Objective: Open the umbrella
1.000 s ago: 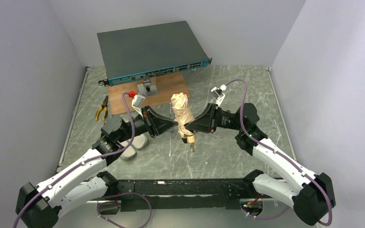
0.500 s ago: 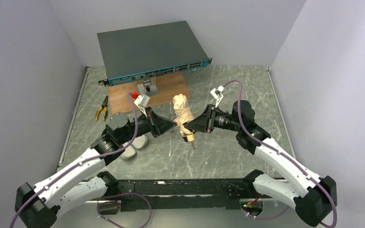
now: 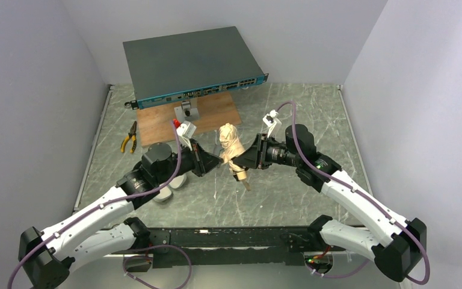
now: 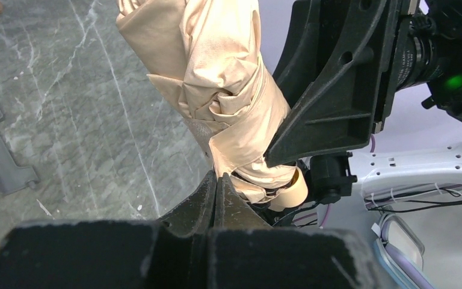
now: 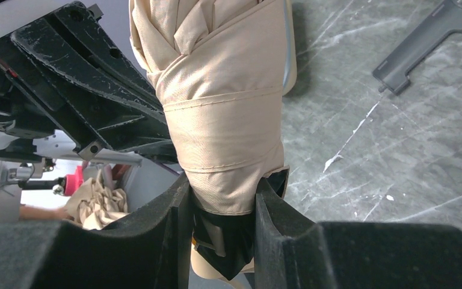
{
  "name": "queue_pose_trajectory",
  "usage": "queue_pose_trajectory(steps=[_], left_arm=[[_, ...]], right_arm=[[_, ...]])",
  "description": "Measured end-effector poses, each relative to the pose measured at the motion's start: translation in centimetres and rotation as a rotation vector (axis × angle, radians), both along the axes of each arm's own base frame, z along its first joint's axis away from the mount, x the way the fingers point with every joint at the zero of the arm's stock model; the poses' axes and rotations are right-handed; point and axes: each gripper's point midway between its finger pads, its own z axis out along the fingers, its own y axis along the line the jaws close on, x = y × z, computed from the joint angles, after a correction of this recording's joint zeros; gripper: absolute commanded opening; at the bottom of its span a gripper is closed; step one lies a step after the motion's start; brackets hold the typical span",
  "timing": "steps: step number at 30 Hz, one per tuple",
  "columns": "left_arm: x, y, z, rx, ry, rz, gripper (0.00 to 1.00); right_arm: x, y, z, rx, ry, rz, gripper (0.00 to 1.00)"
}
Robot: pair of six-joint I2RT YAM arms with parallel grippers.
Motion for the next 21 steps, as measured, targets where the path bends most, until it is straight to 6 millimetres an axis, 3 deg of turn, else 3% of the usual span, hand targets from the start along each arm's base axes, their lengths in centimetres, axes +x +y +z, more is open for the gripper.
queue_pose_trajectory(steps=[18,21], left_arm=[[0.2,0.3,-0.1,0.045,0.011,0.027,0.00],[0.1,0.1,0.7,0.033,0.000,0.022,0.00]], right_arm=[[0.5,0.1,-1.0,-0.089,0.007,-0.043,0.00],[1.2,-0.5,-2.2,-0.147,0.015,-0.087,0.00]])
